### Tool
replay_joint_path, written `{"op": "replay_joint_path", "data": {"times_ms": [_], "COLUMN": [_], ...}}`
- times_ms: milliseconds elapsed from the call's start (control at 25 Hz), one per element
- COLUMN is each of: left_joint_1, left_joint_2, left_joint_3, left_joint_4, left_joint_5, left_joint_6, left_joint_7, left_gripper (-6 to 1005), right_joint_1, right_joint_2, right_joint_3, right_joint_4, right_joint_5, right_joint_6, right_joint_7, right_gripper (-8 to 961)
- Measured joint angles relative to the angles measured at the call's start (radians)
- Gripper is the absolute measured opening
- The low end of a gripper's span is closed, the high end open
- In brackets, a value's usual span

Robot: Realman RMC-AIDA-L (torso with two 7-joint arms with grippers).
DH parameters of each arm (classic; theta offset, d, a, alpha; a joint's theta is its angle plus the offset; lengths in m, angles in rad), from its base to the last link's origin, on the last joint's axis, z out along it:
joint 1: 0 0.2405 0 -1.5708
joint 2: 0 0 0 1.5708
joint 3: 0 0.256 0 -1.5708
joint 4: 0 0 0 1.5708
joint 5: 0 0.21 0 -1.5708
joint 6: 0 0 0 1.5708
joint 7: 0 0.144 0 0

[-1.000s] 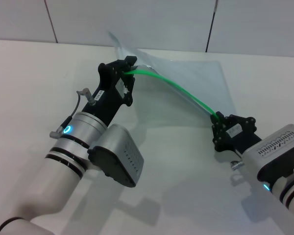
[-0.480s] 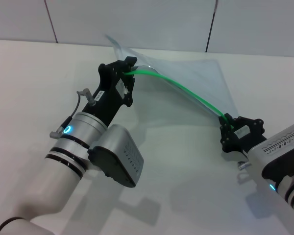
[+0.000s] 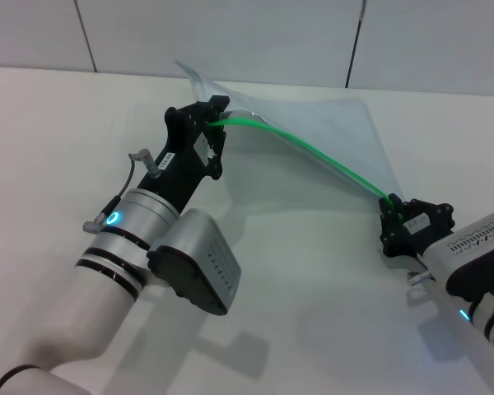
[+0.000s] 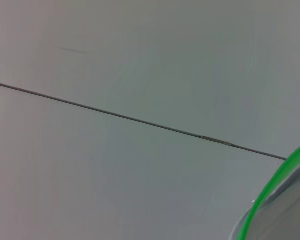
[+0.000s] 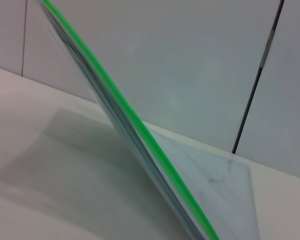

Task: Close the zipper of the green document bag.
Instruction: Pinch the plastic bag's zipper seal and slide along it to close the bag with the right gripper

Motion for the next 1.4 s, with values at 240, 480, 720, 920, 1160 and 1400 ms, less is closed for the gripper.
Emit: {"op": "replay_joint_path", "data": {"times_ms": [240,480,720,920,1160,1400], "left_joint_1": [0.0,0.002,0.003,0.003,0.003,0.003], "left_joint_2": [0.0,0.0,0.0,0.0,0.0,0.0], "left_joint_3": [0.0,0.0,0.002,0.002,0.002,0.002], "left_joint_4": [0.0,0.0,-0.002,-0.006,-0.006,-0.005], "left_joint_5": [0.0,0.0,0.001,0.008,0.016,0.027], "left_joint_6": [0.0,-0.004,-0.005,-0.007,-0.007,-0.008], "left_joint_7": [0.0,0.0,0.006,0.009,0.003,-0.016], "left_gripper": [113,117,120,122,125,231], "right_joint_1": [-0.001,-0.005,-0.003,-0.001,0.0,-0.001], "right_joint_2": [0.0,0.001,0.001,0.001,0.002,0.002], "right_joint_3": [0.0,0.007,0.007,0.007,0.008,0.008], "right_joint_4": [-0.004,-0.007,-0.009,-0.008,-0.008,-0.009], "right_joint_5": [0.0,0.003,0.053,0.054,0.056,0.067], "right_joint_6": [0.005,0.011,0.012,0.012,0.014,0.024], "right_joint_7": [0.0,0.0,-0.01,-0.014,-0.015,-0.016], "right_gripper": [107,108,110,111,189,387]}}
